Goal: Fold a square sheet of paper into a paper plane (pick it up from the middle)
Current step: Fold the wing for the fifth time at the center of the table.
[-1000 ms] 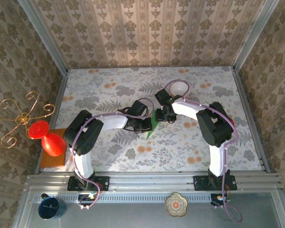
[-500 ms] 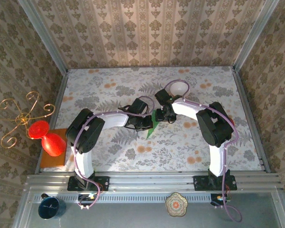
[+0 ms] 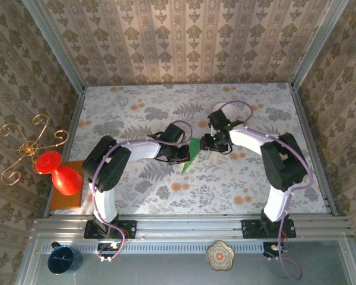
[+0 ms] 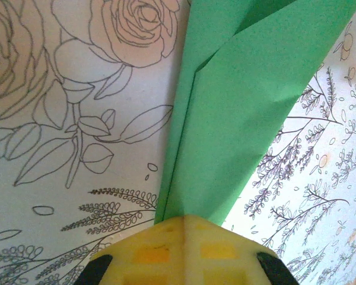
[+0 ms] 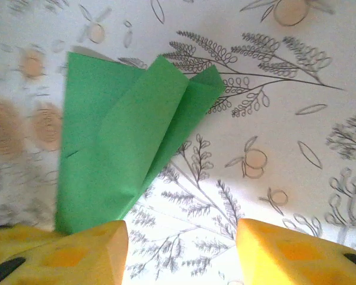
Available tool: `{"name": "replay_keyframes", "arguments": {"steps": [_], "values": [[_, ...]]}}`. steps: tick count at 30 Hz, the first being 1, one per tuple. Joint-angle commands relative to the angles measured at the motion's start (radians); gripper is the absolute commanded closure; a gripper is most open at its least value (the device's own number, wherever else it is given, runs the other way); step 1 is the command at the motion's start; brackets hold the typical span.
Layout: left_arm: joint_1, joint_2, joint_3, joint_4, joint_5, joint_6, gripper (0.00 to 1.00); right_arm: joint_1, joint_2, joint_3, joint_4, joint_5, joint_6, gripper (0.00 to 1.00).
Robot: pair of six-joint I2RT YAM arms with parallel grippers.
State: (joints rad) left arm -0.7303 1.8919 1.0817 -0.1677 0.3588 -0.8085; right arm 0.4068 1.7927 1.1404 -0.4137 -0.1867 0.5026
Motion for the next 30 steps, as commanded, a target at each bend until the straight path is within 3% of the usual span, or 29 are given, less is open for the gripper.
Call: {"name": "replay_keyframes", "arguments": {"steps": [1,5,9,21,30], "values": [[0.005,0.03,-0.017,-0.059,-0.032,0.005,0.96,-0.003,-0.074,-0.055,0.112,-0.163,0.011,0.51],[0.005,0.033,-0.017,-0.059,-0.031,0.005,0.96,-0.002,-0.06,-0.101,0.211,-0.291,0.055,0.69],[0.005,0.033,-0.017,-0.064,-0.034,0.005,0.97,0.019,0.002,-0.079,0.246,-0.339,0.077,0.86],[0.003,0.021,-0.022,-0.062,-0.031,0.003,0.98,0.039,0.144,-0.012,0.233,-0.329,0.086,0.96],[0.005,-0.026,-0.014,-0.056,-0.023,0.009,0.99,0.041,0.205,-0.011,0.152,-0.216,0.071,0.97]]}}
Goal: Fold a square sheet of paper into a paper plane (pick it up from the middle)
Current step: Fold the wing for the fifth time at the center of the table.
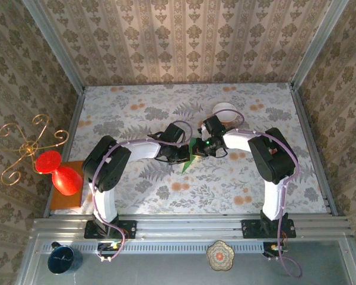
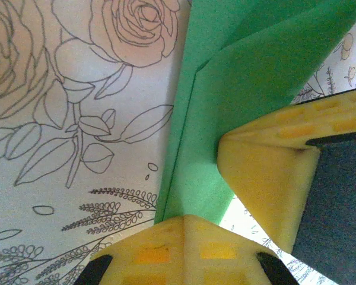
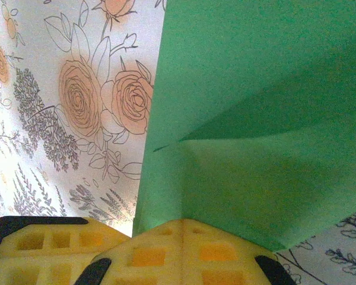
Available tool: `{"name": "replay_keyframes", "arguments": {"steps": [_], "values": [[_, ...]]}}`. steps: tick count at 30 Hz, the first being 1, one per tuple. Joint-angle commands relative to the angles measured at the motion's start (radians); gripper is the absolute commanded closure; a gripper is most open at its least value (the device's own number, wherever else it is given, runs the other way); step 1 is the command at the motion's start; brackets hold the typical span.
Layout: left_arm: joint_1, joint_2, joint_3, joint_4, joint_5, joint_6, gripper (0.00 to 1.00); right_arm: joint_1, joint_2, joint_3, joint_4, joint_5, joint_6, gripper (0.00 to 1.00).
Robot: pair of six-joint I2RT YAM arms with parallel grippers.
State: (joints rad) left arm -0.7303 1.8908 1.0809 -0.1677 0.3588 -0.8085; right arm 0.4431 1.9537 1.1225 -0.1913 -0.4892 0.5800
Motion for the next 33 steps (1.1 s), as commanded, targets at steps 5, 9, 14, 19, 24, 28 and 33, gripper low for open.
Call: {"name": "replay_keyframes", "arguments": {"steps": [5,9,14,19,24,28,33], "values": [[-0.001,-0.09,-0.019,0.006,0.012,0.021,0.97,0.005,0.066,0.002,-0.1,0.118,-0.014,0.97],[-0.01,-0.085,-0.014,0.025,0.03,0.026,0.96,0.005,0.074,0.006,-0.102,0.12,-0.011,0.97],[-0.012,-0.047,-0.022,0.034,0.047,0.017,0.96,0.003,0.078,0.013,-0.105,0.118,-0.011,0.98],[-0.012,-0.012,-0.025,0.043,0.066,0.008,0.99,0.0,0.086,0.017,-0.108,0.116,-0.011,0.98],[-0.012,-0.001,-0.035,0.035,0.05,0.011,1.0,-0.004,0.095,0.02,-0.106,0.116,-0.009,0.98],[-0.012,0.015,-0.038,0.016,0.037,0.018,1.0,-0.004,0.101,0.023,-0.11,0.121,-0.009,0.98],[-0.025,0.01,-0.067,-0.015,0.018,0.028,1.0,-0.007,0.116,0.03,-0.127,0.146,-0.005,0.98]]}}
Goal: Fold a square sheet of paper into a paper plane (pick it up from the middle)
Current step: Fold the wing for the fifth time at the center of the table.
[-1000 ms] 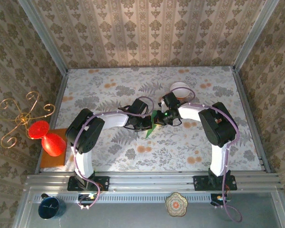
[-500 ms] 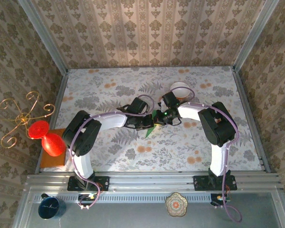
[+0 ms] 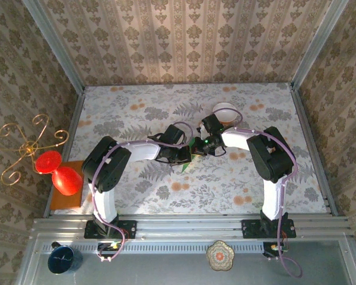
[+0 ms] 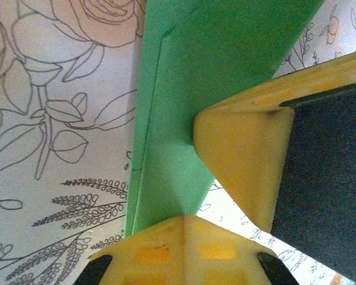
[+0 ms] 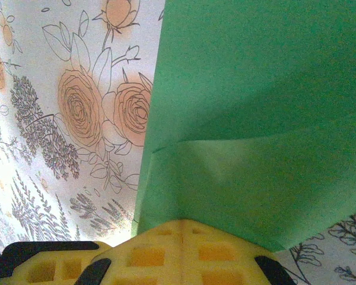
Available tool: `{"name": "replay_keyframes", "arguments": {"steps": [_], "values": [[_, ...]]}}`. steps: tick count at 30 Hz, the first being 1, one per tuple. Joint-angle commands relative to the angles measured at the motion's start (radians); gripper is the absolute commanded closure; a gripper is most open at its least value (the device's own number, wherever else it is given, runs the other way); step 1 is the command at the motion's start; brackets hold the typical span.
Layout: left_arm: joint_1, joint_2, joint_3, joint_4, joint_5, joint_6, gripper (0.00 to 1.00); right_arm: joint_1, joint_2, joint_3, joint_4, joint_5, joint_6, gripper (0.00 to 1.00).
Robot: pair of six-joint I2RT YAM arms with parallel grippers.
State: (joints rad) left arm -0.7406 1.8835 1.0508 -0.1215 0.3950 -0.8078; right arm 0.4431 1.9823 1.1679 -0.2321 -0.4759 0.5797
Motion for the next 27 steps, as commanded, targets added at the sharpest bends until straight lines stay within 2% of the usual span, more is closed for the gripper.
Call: {"name": "replay_keyframes", "arguments": {"steps": [1,17,27], "values": [[-0.019,0.012,-0.045,-0.07,-0.022,0.03,1.0,-0.009,0.091,-0.014,-0.094,0.14,-0.003,0.98],[-0.083,-0.124,-0.212,-0.202,-0.049,0.048,1.0,-0.024,0.123,-0.007,-0.131,0.198,0.005,0.98],[-0.102,-0.216,-0.355,-0.19,-0.071,-0.025,1.0,-0.023,0.09,-0.028,-0.116,0.173,0.018,0.98]]}}
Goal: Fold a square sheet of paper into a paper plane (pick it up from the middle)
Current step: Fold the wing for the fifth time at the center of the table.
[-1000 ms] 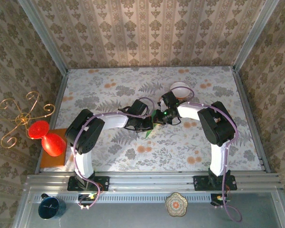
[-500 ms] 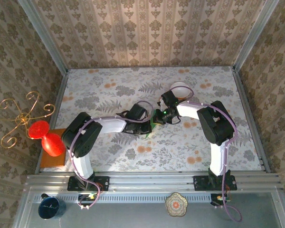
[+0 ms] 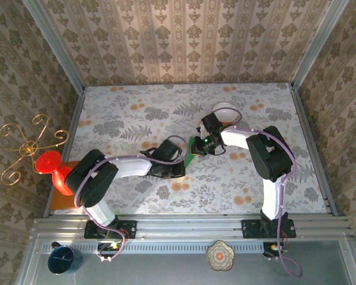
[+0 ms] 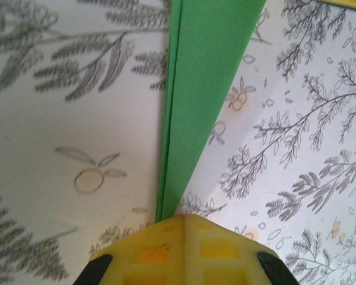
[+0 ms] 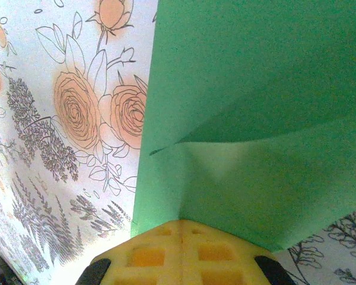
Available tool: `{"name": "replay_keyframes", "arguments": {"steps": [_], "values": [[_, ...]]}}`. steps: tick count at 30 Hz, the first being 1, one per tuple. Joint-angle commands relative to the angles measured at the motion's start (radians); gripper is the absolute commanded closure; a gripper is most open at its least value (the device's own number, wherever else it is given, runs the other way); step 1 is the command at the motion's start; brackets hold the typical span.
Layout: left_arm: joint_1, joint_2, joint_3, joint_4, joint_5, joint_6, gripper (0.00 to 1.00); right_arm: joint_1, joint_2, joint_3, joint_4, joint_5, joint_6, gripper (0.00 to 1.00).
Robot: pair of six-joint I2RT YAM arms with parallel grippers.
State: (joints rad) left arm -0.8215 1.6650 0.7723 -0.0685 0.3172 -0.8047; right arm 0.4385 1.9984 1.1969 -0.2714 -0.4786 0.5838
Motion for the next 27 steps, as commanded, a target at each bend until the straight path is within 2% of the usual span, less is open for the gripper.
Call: {"name": "replay_keyframes", "arguments": {"steps": [1,6,10,14,20,27], "values": [[-0.021,-0.021,-0.073,-0.248,0.007,-0.029,1.0,-0.017,0.066,-0.062,-0.074,0.168,0.017,0.98],[0.002,-0.148,0.012,-0.261,0.006,-0.001,1.0,0.011,0.019,-0.105,-0.044,0.125,0.063,0.98],[0.049,-0.185,0.049,-0.19,0.013,-0.015,1.0,0.042,-0.026,-0.146,-0.002,0.098,0.118,0.98],[0.082,-0.096,0.101,-0.106,0.045,-0.033,1.0,0.045,-0.051,-0.148,0.018,0.087,0.139,0.97],[0.084,0.091,0.231,-0.079,0.061,-0.017,1.0,0.043,-0.05,-0.125,0.024,0.066,0.139,0.97],[0.082,0.179,0.252,-0.101,0.051,-0.018,1.0,0.035,-0.062,-0.115,0.035,0.048,0.124,0.97]]}}
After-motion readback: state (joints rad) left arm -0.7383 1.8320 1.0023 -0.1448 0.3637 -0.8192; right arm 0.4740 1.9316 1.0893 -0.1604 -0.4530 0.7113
